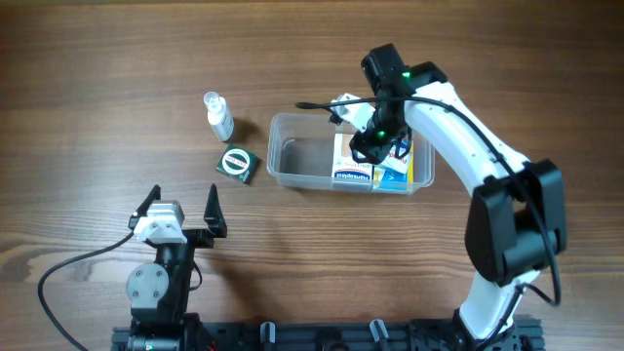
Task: Pack container
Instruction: 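Open the right gripper and raise it out of the container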
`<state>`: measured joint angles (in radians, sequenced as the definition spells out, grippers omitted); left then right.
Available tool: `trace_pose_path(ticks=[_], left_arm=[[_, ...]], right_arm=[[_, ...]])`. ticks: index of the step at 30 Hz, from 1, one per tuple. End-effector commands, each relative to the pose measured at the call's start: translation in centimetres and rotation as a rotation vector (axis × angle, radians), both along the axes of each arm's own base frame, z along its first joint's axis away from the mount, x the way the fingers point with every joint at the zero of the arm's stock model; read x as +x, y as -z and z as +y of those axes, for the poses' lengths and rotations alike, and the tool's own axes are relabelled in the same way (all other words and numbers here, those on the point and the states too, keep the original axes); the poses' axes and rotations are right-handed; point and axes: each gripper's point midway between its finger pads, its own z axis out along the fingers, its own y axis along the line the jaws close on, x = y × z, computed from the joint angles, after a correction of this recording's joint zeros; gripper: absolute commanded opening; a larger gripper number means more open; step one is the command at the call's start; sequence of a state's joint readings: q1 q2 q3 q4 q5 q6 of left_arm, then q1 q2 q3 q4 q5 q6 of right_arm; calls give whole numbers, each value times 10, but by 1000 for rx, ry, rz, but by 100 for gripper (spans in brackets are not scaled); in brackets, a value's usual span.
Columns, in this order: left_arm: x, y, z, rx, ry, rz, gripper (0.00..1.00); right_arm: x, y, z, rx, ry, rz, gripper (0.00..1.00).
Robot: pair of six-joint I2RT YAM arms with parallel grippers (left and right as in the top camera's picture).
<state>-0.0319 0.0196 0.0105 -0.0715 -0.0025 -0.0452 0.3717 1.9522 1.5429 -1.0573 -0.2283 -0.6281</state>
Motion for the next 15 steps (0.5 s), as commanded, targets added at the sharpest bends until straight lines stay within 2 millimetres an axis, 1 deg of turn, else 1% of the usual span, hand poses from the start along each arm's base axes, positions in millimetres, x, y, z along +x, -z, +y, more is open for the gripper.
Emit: trace_pose_path(ticks=[1,2,3,4,5,6,7,8,9,10,13,14,15], left_arm=[[0,1,0,16,-3,-2,100],[0,1,0,16,-3,-2,100],[0,1,0,16,-3,-2,100],[0,1,0,16,-3,-2,100],[0,1,0,16,-3,-2,100],[0,1,0,16,-3,-2,100],[0,1,0,16,-3,-2,100],[0,1,0,16,-3,-2,100],[0,1,0,16,-3,-2,100],[0,1,0,16,-3,-2,100],[0,1,0,16,-3,-2,100],[0,1,0,16,-3,-2,100],[0,1,0,16,-3,-2,100]], right_arm=[[0,-42,4,56,3,-94,48],[2,-57,3,72,8,-135,53],[4,-64,2,81,29,-157,56],[11,-73,-1,88,80,-190,59],[20,-83,-6,97,154,-228,64],[27,-94,-14,109,224,-261,66],[34,-105,-26,122,308,-288,73],[40,-113,-39,128,397,-307,84],[45,-120,-56,128,495,-320,94],[50,-126,-78,121,608,-329,100],[51,-130,-120,115,787,-316,100],[50,-128,-138,106,850,-297,100],[47,-126,-147,96,876,-284,100]])
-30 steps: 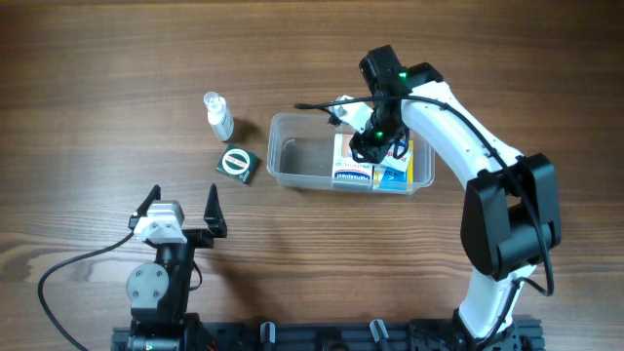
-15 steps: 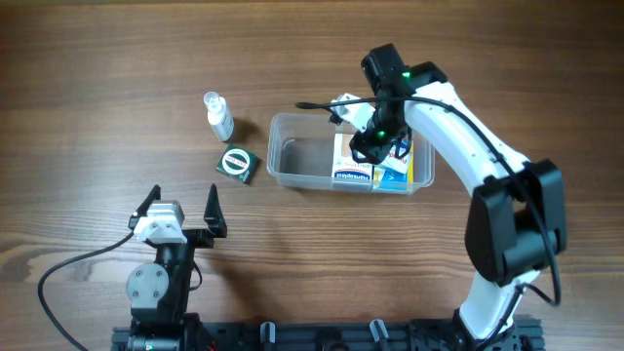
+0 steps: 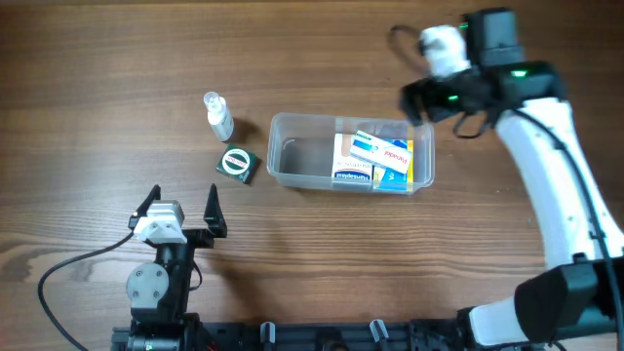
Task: Pack container
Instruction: 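Open the right gripper and raise it out of the container, then return the right arm to rest and reach the left gripper to the white bottle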
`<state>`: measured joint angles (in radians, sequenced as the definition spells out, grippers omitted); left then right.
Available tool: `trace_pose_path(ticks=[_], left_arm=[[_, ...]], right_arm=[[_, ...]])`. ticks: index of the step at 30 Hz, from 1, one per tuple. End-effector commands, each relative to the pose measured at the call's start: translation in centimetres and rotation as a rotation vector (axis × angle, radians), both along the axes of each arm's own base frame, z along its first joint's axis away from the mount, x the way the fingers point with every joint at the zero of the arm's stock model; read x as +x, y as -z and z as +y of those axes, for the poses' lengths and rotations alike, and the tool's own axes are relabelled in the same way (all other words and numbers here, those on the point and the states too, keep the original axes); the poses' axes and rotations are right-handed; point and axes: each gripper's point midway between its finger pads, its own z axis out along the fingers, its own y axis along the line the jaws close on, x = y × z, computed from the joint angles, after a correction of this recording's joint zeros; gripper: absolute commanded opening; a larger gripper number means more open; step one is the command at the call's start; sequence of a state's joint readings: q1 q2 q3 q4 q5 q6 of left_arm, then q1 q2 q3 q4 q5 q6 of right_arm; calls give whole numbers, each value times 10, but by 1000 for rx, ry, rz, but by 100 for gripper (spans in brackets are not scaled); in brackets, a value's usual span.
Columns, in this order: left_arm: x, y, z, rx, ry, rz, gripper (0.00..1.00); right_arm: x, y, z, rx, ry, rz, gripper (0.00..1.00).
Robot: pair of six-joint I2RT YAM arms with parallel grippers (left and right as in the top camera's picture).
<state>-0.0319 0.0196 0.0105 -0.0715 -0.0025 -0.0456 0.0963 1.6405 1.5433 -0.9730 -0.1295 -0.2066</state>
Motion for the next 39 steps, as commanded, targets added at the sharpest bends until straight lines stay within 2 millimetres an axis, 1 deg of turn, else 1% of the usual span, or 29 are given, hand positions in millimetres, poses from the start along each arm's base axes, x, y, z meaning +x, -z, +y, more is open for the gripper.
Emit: trace_pose_path(ticks=[1,3,5,39], left_arm=[[0,1,0,16,-3,-2,100],[0,1,0,16,-3,-2,100],[0,1,0,16,-3,-2,100],[0,1,0,16,-3,-2,100]], right_arm=[[-7,0,-43,23,205,47,100],[-10,2,-55,19,229,61,100],[-9,1,-59,20,238,55,100],[-8,1,-59,20,238,52,100]])
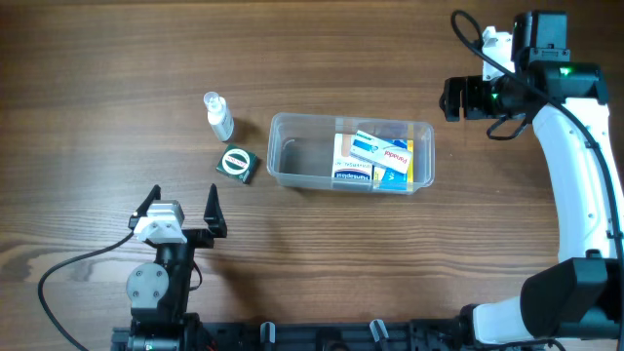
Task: Pack container
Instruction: 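Return the right arm to rest and reach the left gripper to the white bottle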
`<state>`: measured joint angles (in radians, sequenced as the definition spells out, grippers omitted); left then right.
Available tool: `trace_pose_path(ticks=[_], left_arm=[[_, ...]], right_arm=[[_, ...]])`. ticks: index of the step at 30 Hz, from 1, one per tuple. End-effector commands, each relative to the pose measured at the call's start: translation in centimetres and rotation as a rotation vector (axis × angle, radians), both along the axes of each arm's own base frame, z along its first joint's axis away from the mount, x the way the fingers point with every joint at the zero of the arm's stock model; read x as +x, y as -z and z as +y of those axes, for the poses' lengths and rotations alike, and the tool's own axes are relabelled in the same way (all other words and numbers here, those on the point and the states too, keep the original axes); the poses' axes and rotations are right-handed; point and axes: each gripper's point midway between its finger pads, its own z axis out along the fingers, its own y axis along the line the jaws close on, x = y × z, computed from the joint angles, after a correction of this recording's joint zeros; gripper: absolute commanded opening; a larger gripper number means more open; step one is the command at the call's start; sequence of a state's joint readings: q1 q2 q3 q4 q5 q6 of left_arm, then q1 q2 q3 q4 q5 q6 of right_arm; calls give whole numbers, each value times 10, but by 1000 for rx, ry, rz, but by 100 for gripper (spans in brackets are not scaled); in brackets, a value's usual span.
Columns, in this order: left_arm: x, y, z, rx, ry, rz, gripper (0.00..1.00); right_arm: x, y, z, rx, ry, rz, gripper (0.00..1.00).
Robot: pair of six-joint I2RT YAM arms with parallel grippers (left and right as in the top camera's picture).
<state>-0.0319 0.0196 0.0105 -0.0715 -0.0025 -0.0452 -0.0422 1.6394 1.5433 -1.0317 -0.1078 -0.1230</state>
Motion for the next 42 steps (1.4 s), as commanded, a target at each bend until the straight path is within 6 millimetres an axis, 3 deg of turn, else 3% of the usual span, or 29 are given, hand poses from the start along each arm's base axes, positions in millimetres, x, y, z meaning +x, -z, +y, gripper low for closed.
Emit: trace_pose_path(ticks=[1,14,18,22,26,29,33,36,42], left_arm=[[0,1,0,16,-3,-2,100],[0,-5,4,15,-25,-27,100],[-2,-25,-23,-19,133,-91,100],[-4,-42,-26,-105,143,-4,100],[12,-57,-25,-109,119,238,100],[35,-48,-27,-114,112,475,100],[69,-38,-29,-124,109,608,100],[80,-14,-30,-125,104,681,100],[88,14,-22,-106,57,759,100]], right_arm=[[0,-6,0,1,16,-16,100],[0,-6,0,1,17,-16,100],[0,-6,0,1,16,-16,100],[0,-6,0,1,16,-16,100],[0,-6,0,1,17,-16,100],[0,-6,0,1,16,-16,100],[0,-6,0,1,16,-16,100],[0,-6,0,1,16,-16,100],[0,-6,0,1,16,-16,100]])
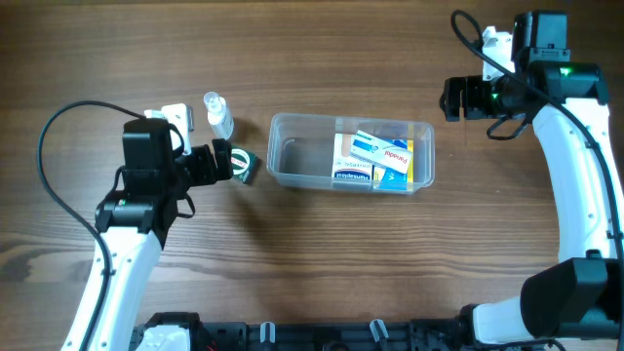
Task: Pack container
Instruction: 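Return the right arm to rest and reach the left gripper to the white bottle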
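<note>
A clear plastic container [292, 161] sits mid-table with several medicine boxes [375, 158] packed in its right half; its left half is bare. Left of it lies a small dark green packet with a round label [241, 166]. A small clear spray bottle [216, 115] lies just above the packet. My left gripper [222, 162] is right at the packet's left edge, its fingers apart and pointing at it; how far they reach around it is hidden. My right gripper [453, 97] hangs open and empty to the right of the container, above its far right corner.
The left arm's black cable [58, 127] loops over the table on the left. The right arm [575, 185] runs down the right side. Bare wooden tabletop [322, 253] lies in front of the container.
My left arm has left its parked place at the front left and now has its gripper at the green packet. The right arm, container and bottle have not moved.
My right gripper was first down in the container over the boxes. Then it was above the container's far right corner with a white and blue box lying on top of the others. It then stood off to the right. Now the left gripper is at the packet.
</note>
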`<state>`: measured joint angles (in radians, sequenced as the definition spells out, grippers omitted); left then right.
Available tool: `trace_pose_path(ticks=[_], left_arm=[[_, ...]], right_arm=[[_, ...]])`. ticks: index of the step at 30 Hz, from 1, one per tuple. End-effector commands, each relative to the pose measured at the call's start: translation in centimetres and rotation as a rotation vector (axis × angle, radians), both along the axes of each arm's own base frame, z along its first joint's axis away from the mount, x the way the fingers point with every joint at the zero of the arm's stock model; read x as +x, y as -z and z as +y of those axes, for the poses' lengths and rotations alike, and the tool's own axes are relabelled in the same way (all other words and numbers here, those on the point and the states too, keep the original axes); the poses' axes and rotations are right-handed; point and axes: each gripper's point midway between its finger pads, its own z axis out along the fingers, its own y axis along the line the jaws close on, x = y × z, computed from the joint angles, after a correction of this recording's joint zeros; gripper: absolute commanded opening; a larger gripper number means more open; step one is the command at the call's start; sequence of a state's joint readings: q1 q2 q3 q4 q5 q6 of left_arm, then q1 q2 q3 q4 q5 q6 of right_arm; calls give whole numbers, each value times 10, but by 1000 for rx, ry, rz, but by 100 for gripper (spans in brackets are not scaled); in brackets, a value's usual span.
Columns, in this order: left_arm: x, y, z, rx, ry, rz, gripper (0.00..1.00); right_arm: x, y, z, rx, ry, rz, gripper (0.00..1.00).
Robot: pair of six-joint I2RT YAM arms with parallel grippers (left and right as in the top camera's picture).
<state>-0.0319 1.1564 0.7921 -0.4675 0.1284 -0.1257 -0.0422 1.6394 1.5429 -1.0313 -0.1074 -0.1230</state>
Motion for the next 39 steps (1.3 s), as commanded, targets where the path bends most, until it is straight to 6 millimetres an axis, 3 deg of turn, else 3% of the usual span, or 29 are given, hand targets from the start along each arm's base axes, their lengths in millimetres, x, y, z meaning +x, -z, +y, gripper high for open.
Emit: trace_pose_path(ticks=[1,10,14,20,29,33,39], left_arm=[[8,2,6,25,-36,1,100],[25,-6,7,31,-45,-65,100],[24,18,6,33,-33,11,99],[39,45,3,126,89,28,100],[76,10,0,120,86,-181,99],[84,13,0,120,85,-199,98],[98,36,-1,120,86,-188,98]], right_arm=[[0,-6,0,1,16,-16,100],[0,-6,0,1,17,-16,100],[0,-6,0,1,16,-16,100],[0,-6,0,2,16,-16,100],[0,-6,0,1,16,-16,100],[0,-6,0,1,16,-16,100],[0,-6,0,2,16,-16,100]])
